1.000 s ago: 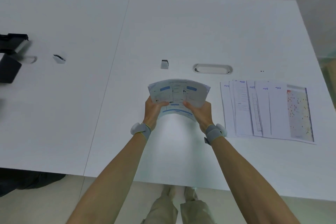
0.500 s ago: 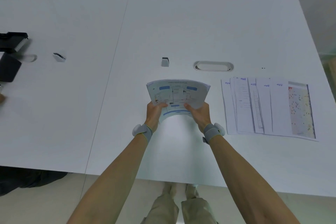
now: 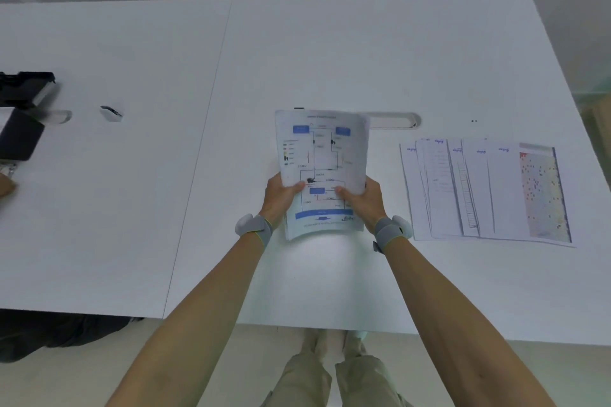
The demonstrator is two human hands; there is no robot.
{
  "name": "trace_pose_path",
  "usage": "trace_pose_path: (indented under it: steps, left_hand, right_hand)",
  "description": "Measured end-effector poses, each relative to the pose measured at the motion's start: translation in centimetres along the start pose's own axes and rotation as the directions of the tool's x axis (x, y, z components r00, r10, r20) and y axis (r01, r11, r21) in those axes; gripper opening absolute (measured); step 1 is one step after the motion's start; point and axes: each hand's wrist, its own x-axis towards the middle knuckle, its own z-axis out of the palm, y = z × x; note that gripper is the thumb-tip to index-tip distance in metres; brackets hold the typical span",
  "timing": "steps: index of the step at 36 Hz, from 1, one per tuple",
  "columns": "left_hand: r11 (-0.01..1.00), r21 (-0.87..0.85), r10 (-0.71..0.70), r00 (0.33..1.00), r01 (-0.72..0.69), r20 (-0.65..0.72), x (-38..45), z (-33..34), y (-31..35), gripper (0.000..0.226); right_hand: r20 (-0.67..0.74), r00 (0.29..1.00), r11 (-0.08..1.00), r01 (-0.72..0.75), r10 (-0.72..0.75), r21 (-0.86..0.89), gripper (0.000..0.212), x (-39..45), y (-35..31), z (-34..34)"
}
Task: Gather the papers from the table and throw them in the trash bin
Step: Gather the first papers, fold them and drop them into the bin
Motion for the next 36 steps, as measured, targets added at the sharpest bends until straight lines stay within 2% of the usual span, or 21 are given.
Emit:
trace_pose_path:
  steps: [4, 7, 9, 15, 23, 28, 36]
  left_hand:
    - [0.999, 0.041, 0.009, 0.999, -0.011, 0.042, -0.1, -0.2, 2.6, 0.040]
    - [1.000, -0.015, -0.012, 0.997, 0.013, 0.070, 0.0, -0.2, 4.0, 0.041]
    - [0.997, -0.065, -0.023, 0.995, 0.030, 0.102, -0.1, 0.4, 4.9, 0.040]
    - [0.998, -0.056, -0.006, 0.982, 0.017, 0.191, -1.4, 4.3, 7.0, 0.039]
    - [0.985, 0.144, 0.034, 0.929, -0.093, 0.368, -5.7, 14.3, 7.2, 0.043]
    - [0.961, 0.212, 0.075, 0.901, -0.180, 0.427, -8.0, 19.9, 7.6, 0.044]
    - [0.911, 0.261, 0.129, 0.821, -0.320, 0.557, -12.2, 31.0, 8.6, 0.046]
  right_hand:
    - [0.031, 0.999, 1.000, 0.008, -0.008, 0.018, 0.049, -0.9, -1.5, -1.5]
    - [0.099, 0.995, 0.998, -0.025, 0.019, 0.054, 0.049, -1.4, -2.1, -2.4]
    - [0.092, 0.995, 0.999, -0.028, 0.023, 0.046, 0.048, -2.0, -2.3, -3.3]
    - [-0.051, 0.999, 0.998, 0.018, -0.015, 0.055, 0.043, -3.4, -2.7, -6.6]
    - [-0.303, 0.952, 0.997, -0.004, 0.029, 0.082, 0.046, -6.5, -2.2, -15.7]
    - [-0.375, 0.923, 0.987, -0.031, 0.090, 0.159, 0.042, -8.5, -0.8, -20.9]
    - [-0.470, 0.869, 0.961, -0.018, 0.151, 0.275, 0.037, -12.8, 2.4, -31.5]
